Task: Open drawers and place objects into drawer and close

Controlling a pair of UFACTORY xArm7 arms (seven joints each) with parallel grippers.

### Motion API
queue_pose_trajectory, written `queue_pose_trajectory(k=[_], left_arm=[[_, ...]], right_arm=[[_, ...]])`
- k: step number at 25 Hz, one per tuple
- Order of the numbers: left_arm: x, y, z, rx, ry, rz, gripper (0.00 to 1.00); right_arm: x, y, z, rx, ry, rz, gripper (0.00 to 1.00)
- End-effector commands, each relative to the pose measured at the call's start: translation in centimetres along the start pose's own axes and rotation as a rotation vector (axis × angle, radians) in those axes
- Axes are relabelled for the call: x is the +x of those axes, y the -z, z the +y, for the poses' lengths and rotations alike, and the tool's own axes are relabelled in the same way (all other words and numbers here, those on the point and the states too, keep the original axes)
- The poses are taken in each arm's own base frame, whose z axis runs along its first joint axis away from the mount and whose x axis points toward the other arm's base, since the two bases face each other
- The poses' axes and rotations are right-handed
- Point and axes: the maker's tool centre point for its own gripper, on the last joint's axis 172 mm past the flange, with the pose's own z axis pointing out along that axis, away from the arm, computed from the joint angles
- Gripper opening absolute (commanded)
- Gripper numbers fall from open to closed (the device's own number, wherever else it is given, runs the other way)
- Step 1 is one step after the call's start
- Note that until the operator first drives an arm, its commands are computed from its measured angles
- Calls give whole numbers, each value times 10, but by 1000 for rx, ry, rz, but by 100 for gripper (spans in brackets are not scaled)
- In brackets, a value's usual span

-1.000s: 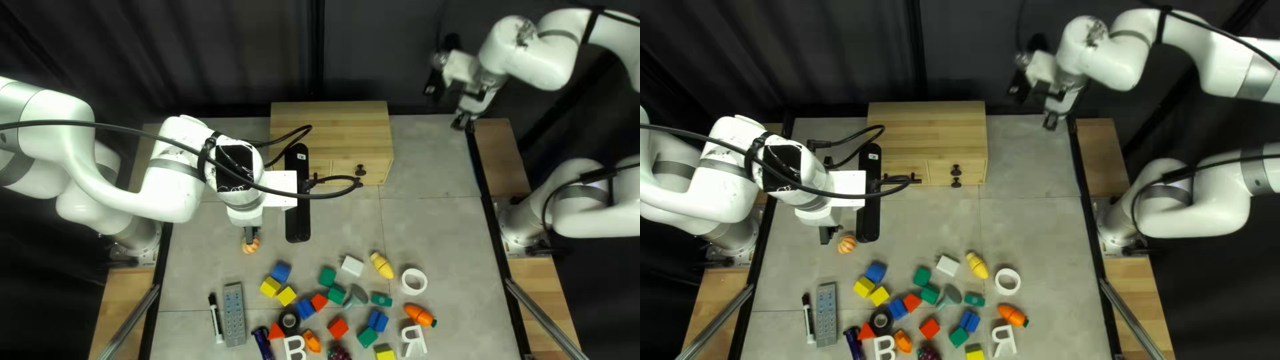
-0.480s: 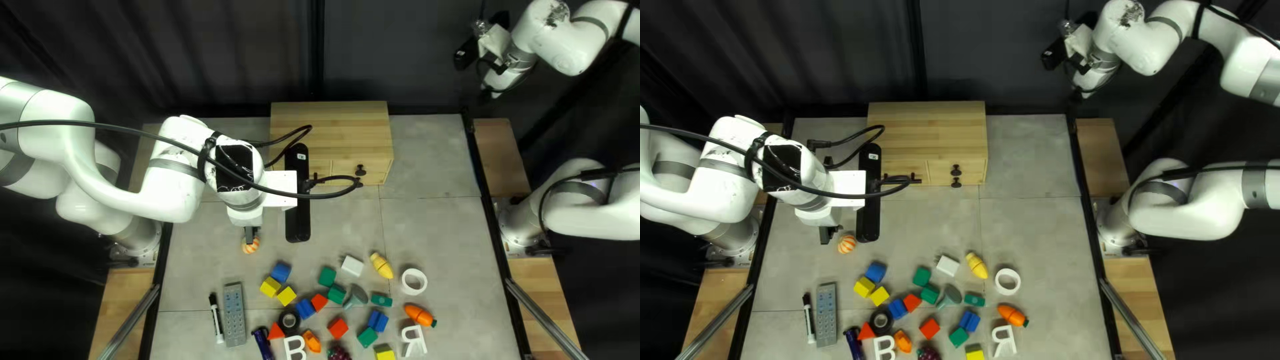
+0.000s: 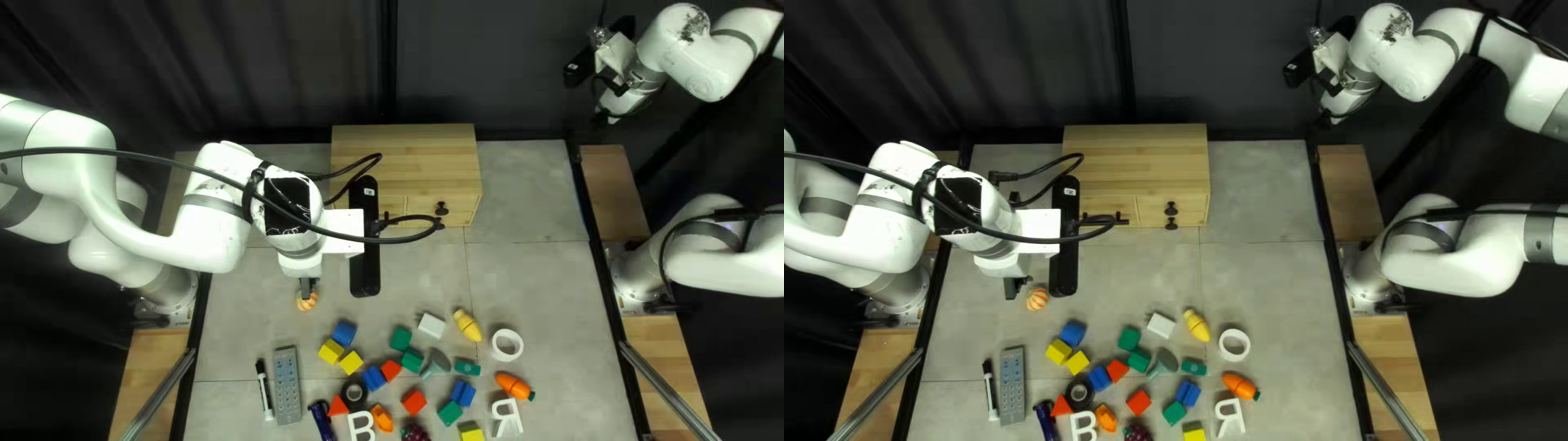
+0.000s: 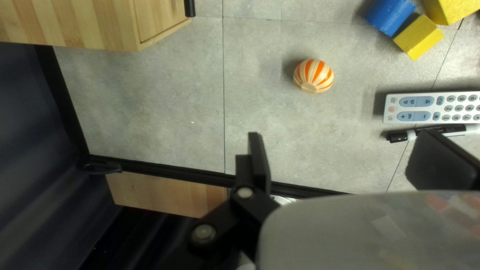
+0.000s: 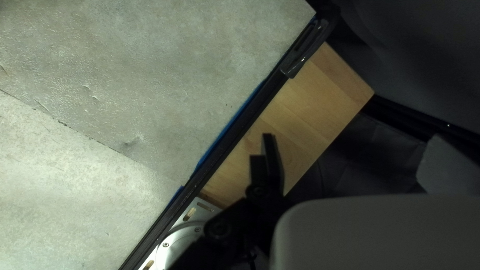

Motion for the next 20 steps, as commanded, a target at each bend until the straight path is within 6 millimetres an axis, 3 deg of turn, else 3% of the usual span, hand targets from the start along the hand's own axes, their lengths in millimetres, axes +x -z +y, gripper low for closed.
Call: queue_pose_trajectory(k=[1, 4, 17, 20], left_arm=[[21, -13, 4, 39, 29, 24, 100], [31, -22, 8, 46, 21, 34, 100], [29, -17, 7, 33, -3, 35, 100], [33, -25, 22, 61, -14, 53, 100]], right_arm=[[0, 0, 0, 0, 0, 0, 100], [0, 0, 0, 0, 0, 0, 100], [0, 0, 0, 0, 0, 0, 100], [0, 0, 0, 0, 0, 0, 100]])
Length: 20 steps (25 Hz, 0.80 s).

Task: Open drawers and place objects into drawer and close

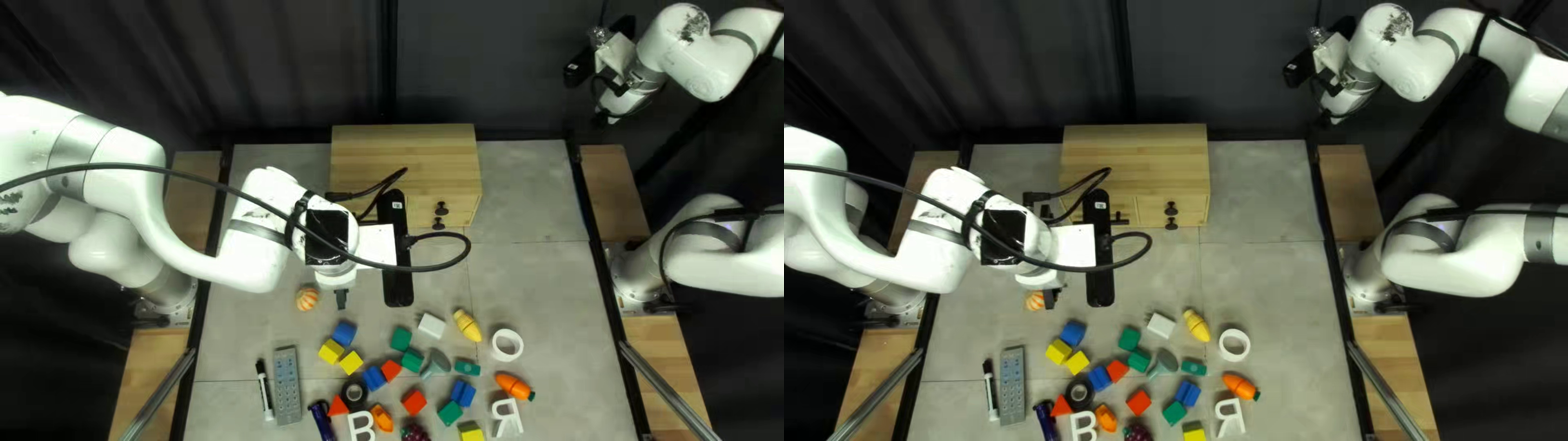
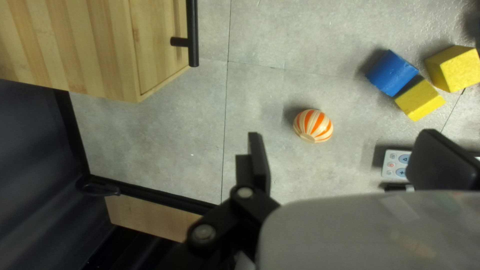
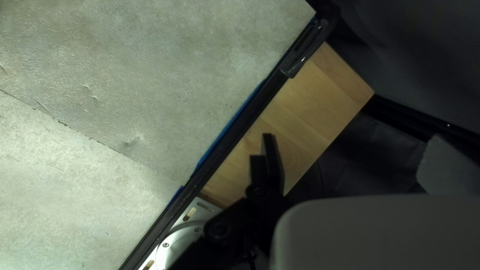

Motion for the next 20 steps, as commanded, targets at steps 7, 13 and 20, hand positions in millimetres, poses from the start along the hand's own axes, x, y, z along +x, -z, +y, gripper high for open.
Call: queue_pose_trajectory(k=[7, 13, 20], left_arm=[[30, -34, 11, 200, -72, 107, 100], [49, -75, 9, 279, -102, 135, 100], [55, -108, -10, 298, -82, 147, 100]], right_arm=[[0, 0, 0, 0, 0, 0, 100], [0, 0, 0, 0, 0, 0, 100], [0, 0, 0, 0, 0, 0, 100]])
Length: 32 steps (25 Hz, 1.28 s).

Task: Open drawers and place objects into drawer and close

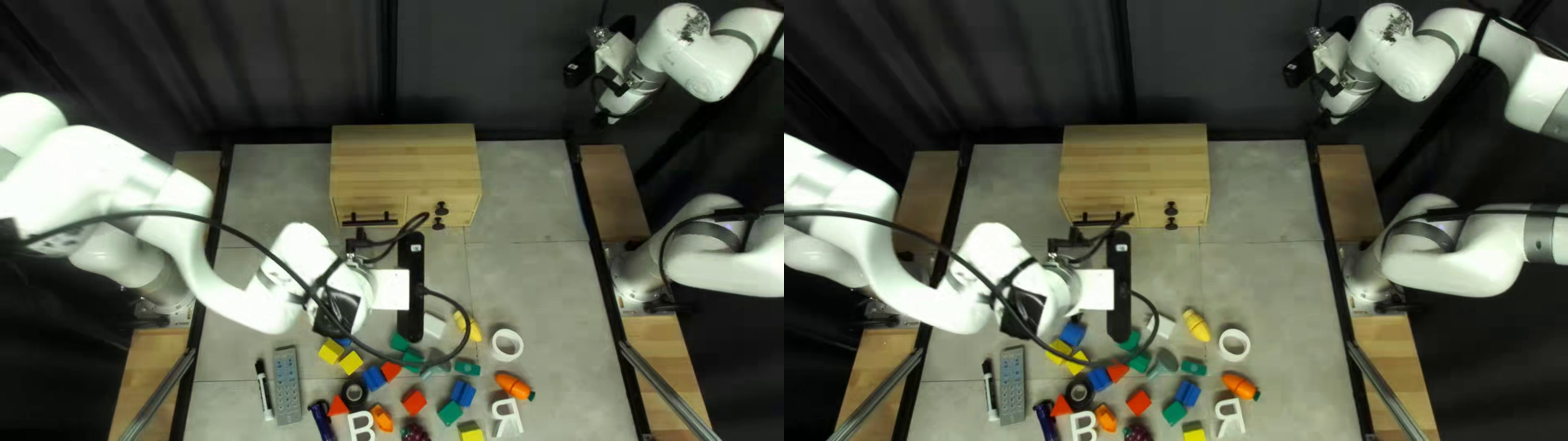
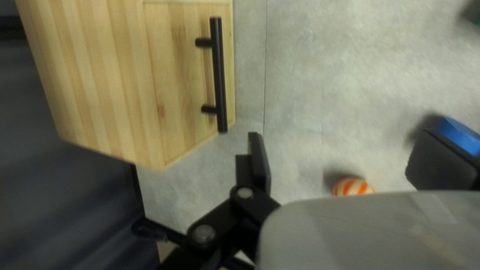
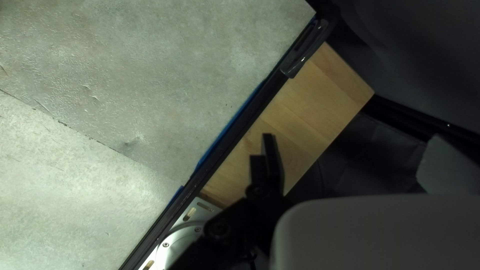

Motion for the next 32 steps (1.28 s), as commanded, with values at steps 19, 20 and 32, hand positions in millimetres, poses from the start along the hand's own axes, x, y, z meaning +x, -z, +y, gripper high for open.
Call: queue_pose_trajectory(k=[19, 20, 32], left_arm=[[13, -75, -12, -34, 9, 30, 100], [12, -76, -12, -33, 9, 27, 100], [7, -102, -24, -10, 92, -33, 100]], right_arm=[[0, 0, 0, 0, 0, 0, 100], [0, 0, 0, 0, 0, 0, 100], [0, 0, 0, 0, 0, 0, 100]])
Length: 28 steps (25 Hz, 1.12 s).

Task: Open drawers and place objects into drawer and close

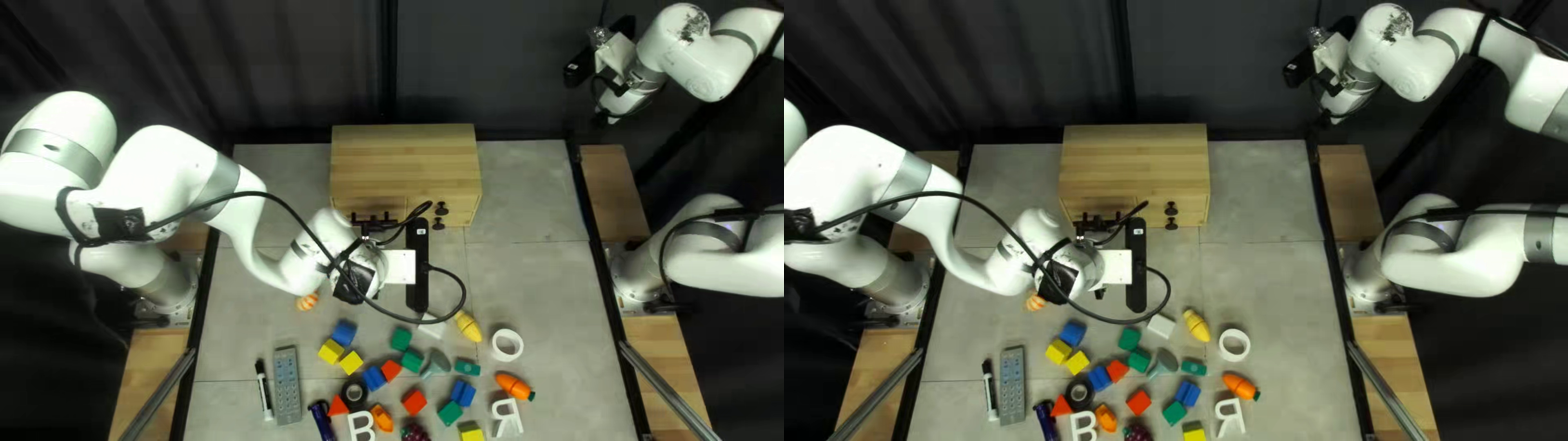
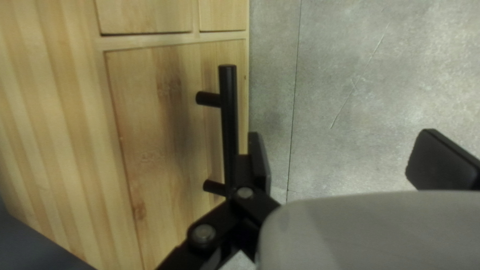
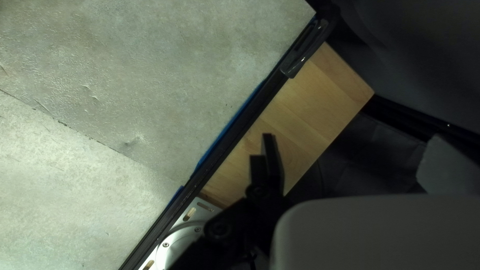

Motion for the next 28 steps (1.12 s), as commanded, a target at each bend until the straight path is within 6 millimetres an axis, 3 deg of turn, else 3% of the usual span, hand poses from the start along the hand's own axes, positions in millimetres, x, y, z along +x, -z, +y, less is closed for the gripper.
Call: queue_pose_trajectory(k=[1, 28], left_arm=[[-2, -8, -5, 9, 33, -18, 100], [-4, -16, -10, 10, 76, -35, 100]], right_arm=[[0, 0, 0, 0, 0, 0, 100], [0, 0, 0, 0, 0, 0, 100]])
